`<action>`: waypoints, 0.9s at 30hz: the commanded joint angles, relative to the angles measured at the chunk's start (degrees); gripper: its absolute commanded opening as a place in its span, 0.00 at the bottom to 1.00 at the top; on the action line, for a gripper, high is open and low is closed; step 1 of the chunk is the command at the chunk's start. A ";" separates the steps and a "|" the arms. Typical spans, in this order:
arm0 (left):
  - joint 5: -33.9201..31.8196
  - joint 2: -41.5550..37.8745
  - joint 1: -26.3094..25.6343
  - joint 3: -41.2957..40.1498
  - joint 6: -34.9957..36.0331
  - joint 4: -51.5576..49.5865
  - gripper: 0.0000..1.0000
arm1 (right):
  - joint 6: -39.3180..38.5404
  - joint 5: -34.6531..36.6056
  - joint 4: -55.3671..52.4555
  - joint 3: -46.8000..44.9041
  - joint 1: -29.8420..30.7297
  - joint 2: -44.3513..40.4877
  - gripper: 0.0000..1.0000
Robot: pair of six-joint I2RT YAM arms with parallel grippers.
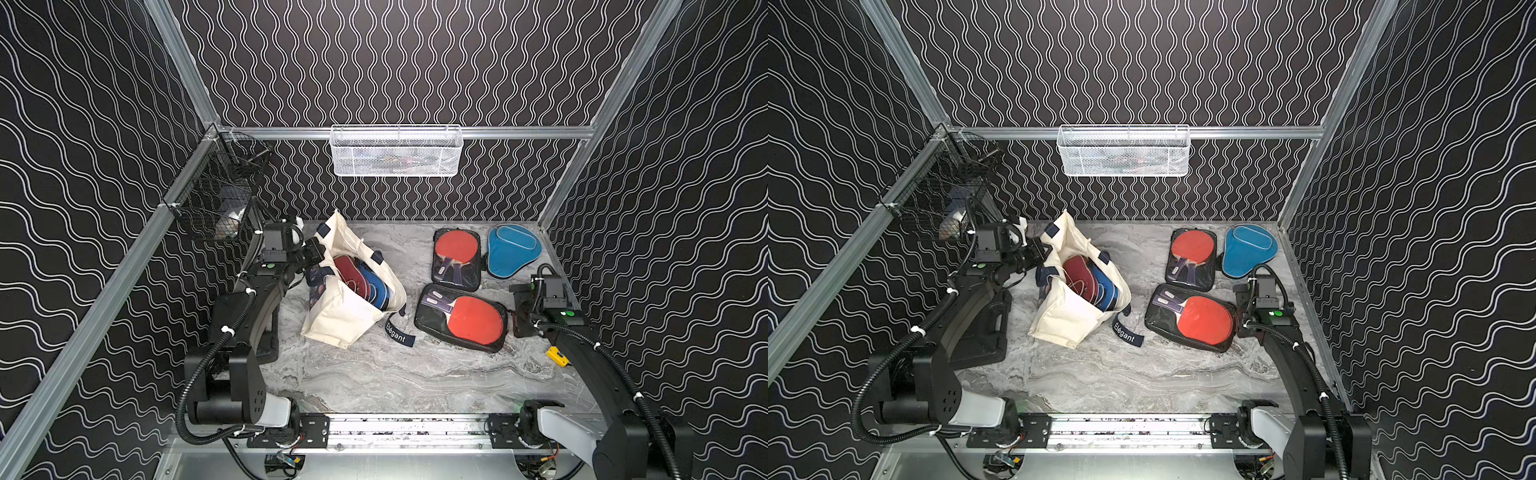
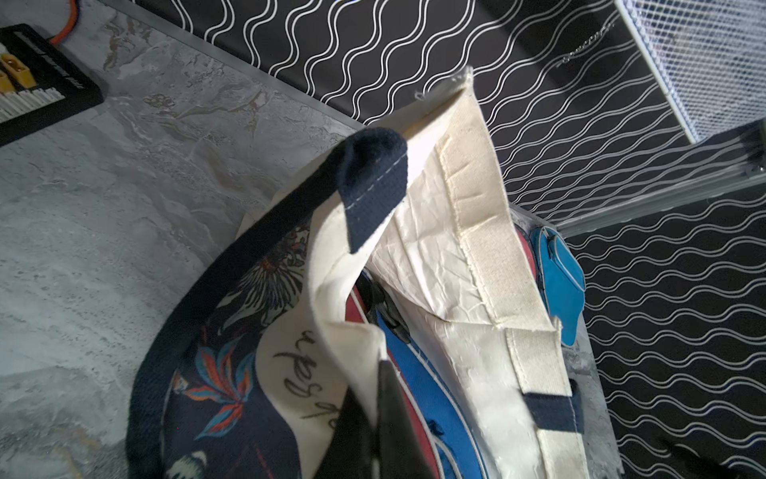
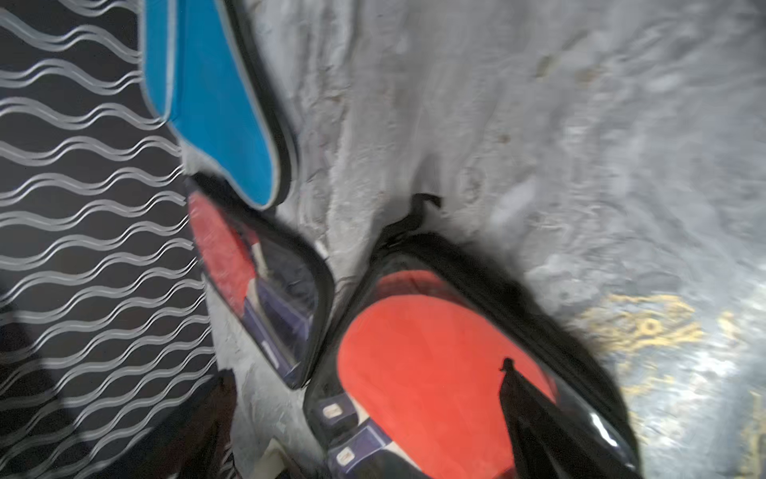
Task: Remove the ping pong set from the canvas bag
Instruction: Adjust the canvas bag at the center of the board.
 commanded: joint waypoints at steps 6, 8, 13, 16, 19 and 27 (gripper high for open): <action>8.12 0.63 -3.69 2.59 5.71 1.90 0.00 | -23.04 -13.00 11.19 4.39 6.14 5.06 0.98; 9.29 0.93 -5.72 4.32 8.20 -0.16 0.00 | -25.60 -13.15 12.53 4.42 9.10 5.08 0.98; 12.02 1.30 -8.01 6.88 12.27 -2.02 0.00 | -29.38 -13.18 14.28 4.27 14.53 5.12 0.97; 11.77 2.39 -8.73 9.68 13.79 -4.27 0.00 | -30.63 -14.03 14.82 4.31 16.19 5.22 0.97; 11.37 3.89 -9.38 14.08 14.69 -6.81 0.00 | -31.79 -13.69 15.42 4.35 18.37 5.29 0.96; 9.43 15.38 -11.19 37.89 23.69 -24.87 0.00 | -29.29 -14.65 21.31 3.99 23.92 8.68 0.95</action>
